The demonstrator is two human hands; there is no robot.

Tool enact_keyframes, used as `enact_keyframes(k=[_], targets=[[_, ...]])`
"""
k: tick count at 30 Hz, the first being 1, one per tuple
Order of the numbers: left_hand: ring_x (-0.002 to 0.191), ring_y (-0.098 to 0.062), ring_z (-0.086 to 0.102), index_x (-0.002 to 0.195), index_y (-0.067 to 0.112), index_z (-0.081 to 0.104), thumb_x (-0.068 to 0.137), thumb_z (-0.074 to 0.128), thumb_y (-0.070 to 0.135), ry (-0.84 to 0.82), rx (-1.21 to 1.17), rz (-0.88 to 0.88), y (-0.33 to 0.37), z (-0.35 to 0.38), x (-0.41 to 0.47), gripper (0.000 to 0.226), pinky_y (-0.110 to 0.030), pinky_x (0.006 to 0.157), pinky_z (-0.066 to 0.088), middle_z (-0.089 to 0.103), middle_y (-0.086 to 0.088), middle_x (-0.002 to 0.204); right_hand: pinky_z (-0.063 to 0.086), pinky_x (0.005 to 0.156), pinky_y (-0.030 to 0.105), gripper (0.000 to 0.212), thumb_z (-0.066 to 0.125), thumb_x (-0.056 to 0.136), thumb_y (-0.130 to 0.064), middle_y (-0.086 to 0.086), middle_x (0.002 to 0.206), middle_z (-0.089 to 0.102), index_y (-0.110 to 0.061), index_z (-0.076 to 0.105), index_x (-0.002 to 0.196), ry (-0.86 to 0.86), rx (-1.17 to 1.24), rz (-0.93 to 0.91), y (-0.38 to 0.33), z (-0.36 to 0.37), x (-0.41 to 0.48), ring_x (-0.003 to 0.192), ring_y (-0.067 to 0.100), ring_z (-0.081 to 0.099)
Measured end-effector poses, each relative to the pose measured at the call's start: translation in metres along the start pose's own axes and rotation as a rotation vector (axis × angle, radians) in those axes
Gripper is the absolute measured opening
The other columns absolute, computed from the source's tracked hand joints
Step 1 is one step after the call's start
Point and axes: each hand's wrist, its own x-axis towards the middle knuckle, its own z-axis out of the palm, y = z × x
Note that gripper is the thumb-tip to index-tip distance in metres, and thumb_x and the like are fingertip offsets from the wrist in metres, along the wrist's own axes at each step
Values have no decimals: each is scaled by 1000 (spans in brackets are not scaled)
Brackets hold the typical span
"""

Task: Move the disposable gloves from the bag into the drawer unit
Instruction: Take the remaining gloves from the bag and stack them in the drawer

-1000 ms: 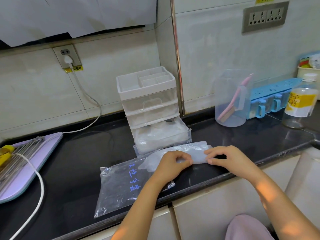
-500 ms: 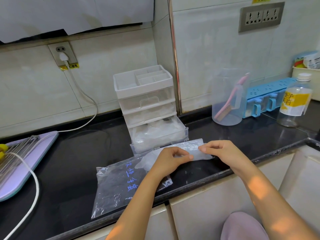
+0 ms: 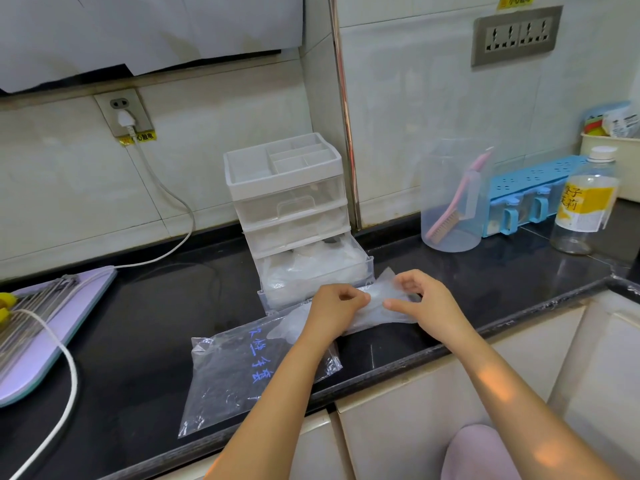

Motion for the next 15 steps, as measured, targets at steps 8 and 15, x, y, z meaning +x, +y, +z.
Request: enact_keyframes(k=[8, 15], targets=[[88, -16, 66, 93, 7, 63, 98, 50, 20, 274, -312, 163, 29, -35, 11, 19, -28, 85, 52, 72, 0, 89, 40, 96, 23, 62, 80, 74, -19, -8, 117, 59, -23, 52, 129, -84, -122, 27, 4, 4, 1, 110, 11, 54], [76, -13, 64, 95, 8, 58, 99, 49, 14, 391, -241, 450, 92, -86, 18, 12, -23, 70, 55, 68, -1, 81, 40, 90, 23, 60, 76, 77, -35, -5, 122, 58, -23, 52, 131, -159, -40, 91, -17, -9, 13, 108, 10, 53]])
